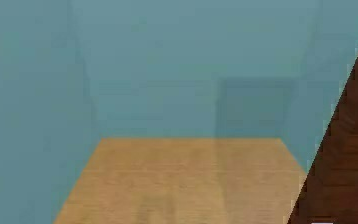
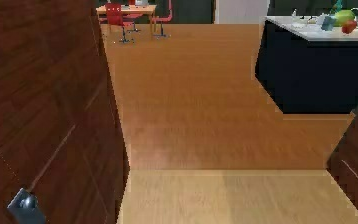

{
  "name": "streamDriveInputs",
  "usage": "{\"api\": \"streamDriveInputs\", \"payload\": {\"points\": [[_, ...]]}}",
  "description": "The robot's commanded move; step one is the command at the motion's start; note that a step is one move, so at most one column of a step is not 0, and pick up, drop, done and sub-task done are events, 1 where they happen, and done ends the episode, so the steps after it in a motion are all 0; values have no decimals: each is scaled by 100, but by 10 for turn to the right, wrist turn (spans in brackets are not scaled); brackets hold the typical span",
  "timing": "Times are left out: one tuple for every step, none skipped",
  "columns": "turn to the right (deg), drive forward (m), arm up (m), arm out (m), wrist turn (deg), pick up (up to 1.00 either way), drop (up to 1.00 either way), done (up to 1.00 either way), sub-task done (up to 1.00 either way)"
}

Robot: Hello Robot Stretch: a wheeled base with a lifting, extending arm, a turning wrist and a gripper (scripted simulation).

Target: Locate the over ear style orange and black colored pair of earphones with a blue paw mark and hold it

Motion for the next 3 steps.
{"api": "streamDriveInputs", "payload": {"points": [[-450,0,0,0,0,0,0,0,0],[-450,0,0,0,0,0,0,0,0],[-450,0,0,0,0,0,0,0,0]]}}
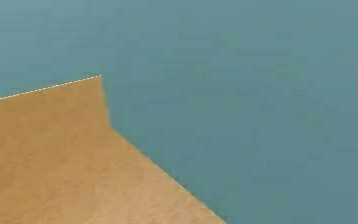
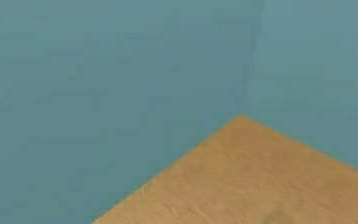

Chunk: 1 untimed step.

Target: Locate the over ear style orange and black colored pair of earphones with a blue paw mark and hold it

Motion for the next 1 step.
{"api": "streamDriveInputs", "payload": {"points": [[-360,0,0,0,0,0,0,0,0]]}}
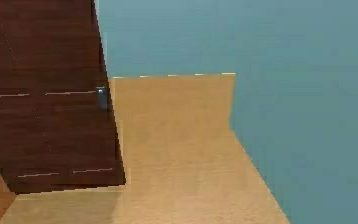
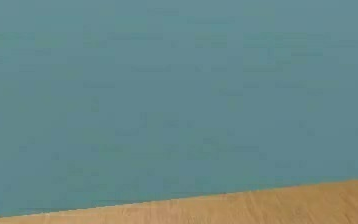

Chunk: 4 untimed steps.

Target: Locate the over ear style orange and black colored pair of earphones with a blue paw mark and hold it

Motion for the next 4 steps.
{"api": "streamDriveInputs", "payload": {"points": [[0,100,0,0,0,0,0,0,0],[0,100,0,0,0,0,0,0,0],[0,55,0,0,0,0,0,0,0],[450,0,0,0,0,0,0,0,0]]}}
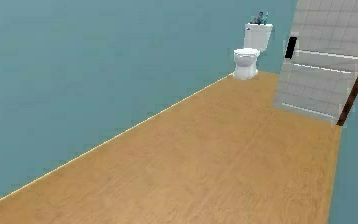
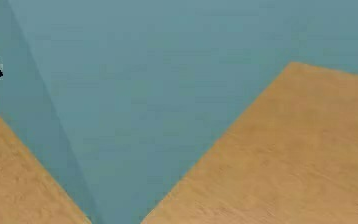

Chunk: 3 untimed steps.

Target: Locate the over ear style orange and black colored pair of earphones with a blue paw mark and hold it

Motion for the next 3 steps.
{"api": "streamDriveInputs", "payload": {"points": [[180,0,0,0,0,0,0,0,0],[0,50,0,0,0,0,0,0,0],[30,0,0,0,0,0,0,0,0]]}}
